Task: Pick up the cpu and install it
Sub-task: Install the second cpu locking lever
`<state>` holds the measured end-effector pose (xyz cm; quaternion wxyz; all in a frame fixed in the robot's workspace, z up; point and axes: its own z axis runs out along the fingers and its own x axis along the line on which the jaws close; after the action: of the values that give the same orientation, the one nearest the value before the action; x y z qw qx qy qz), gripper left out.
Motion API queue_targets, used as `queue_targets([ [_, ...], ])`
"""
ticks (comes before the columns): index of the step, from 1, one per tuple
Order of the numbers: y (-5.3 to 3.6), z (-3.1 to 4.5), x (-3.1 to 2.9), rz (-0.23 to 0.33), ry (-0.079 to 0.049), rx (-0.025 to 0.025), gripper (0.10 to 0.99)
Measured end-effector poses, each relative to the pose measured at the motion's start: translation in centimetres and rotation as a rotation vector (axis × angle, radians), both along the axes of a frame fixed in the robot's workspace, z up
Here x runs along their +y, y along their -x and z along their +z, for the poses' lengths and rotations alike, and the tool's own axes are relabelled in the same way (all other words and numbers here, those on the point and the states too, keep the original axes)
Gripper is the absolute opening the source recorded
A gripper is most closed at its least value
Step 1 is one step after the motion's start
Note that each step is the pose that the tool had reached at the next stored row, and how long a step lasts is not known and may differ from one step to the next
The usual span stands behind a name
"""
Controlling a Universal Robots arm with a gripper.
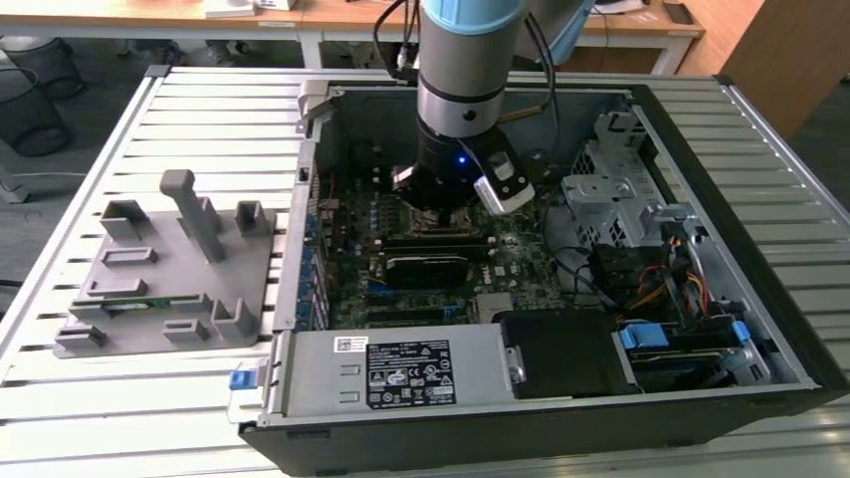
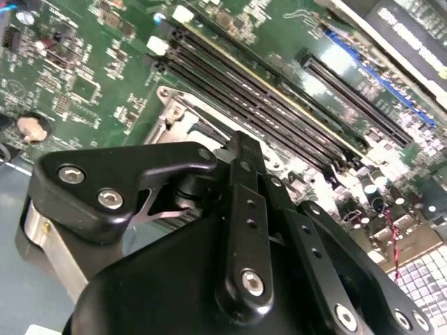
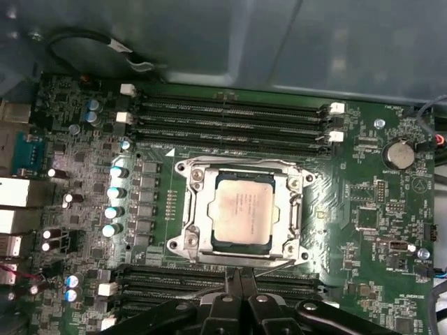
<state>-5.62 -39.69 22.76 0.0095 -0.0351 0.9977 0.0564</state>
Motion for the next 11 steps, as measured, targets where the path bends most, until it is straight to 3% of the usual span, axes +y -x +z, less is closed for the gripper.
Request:
queue_targets([
  [4, 0.83, -0.20, -0.20, 0.000, -0.001, 0.0000, 0.106],
  [11, 1.02, -1.11, -0.26, 0.000, -0.003, 0.0008, 0.106],
])
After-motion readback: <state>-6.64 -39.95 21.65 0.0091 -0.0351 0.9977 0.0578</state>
